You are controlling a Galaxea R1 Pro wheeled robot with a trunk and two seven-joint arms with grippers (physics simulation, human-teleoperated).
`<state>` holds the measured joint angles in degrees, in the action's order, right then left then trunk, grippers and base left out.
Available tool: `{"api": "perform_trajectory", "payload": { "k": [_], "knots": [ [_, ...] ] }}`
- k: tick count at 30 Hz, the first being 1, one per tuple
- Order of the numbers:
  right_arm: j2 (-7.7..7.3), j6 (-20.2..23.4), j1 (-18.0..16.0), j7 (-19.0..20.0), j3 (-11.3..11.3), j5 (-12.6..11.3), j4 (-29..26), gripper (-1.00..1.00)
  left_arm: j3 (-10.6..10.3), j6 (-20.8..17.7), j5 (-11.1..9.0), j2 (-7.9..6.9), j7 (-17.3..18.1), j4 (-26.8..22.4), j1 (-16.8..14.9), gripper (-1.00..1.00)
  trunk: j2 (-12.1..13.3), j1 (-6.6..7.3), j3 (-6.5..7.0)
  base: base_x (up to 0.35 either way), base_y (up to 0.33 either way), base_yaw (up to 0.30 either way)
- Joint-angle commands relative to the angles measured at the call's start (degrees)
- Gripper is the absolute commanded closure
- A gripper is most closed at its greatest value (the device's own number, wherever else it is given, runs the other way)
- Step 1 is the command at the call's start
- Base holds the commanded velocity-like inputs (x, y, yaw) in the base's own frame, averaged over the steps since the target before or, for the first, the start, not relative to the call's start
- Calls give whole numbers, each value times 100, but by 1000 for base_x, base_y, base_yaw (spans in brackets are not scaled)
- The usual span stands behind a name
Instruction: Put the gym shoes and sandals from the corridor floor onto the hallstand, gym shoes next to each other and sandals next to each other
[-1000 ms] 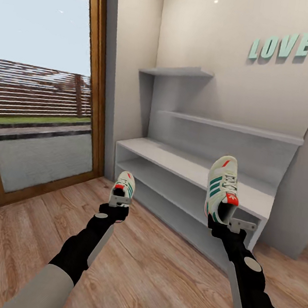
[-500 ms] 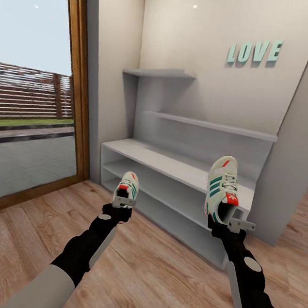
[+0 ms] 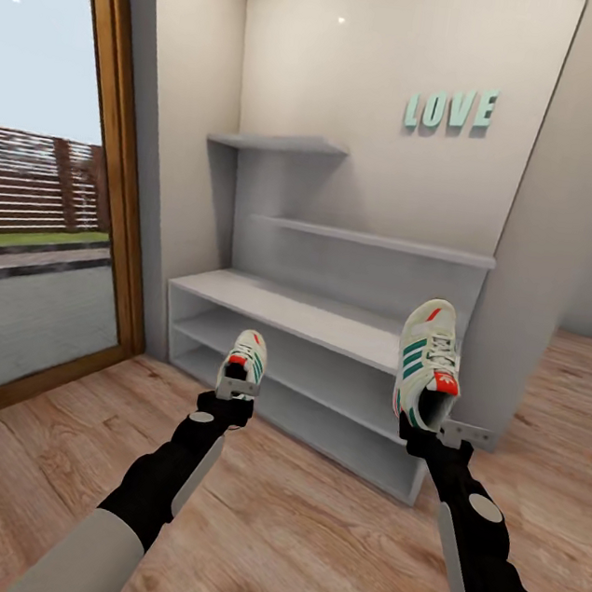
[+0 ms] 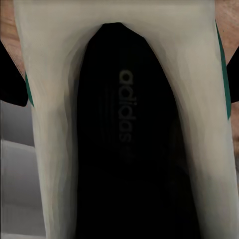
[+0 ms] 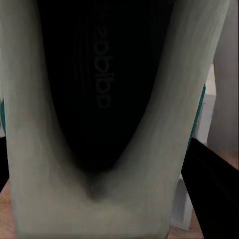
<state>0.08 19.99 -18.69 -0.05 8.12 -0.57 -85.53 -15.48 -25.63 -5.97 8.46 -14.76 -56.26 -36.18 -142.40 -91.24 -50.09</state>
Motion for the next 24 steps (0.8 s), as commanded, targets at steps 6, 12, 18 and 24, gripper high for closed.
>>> {"api": "perform_trajectory", "payload": {
  "k": [6,12,18,24],
  "knots": [
    [1,32,-4,-4,-1,-4,-8,100,-16,-21,-62,-5,-53,-8,-3,100,-3,1,33,1,6,-224],
    [1,32,-4,-4,4,-4,-8,100,-16,-21,-62,-3,-53,-8,-3,100,-3,1,71,74,187,-224],
    [1,32,-4,-4,3,-4,-8,100,-16,-21,-62,-6,-53,-8,-3,100,-3,1,110,14,97,-224],
    [1,32,-4,-4,5,-4,-8,100,-16,-21,-58,-7,-53,-8,-3,100,-3,1,149,1,7,-224]
  ]
}}
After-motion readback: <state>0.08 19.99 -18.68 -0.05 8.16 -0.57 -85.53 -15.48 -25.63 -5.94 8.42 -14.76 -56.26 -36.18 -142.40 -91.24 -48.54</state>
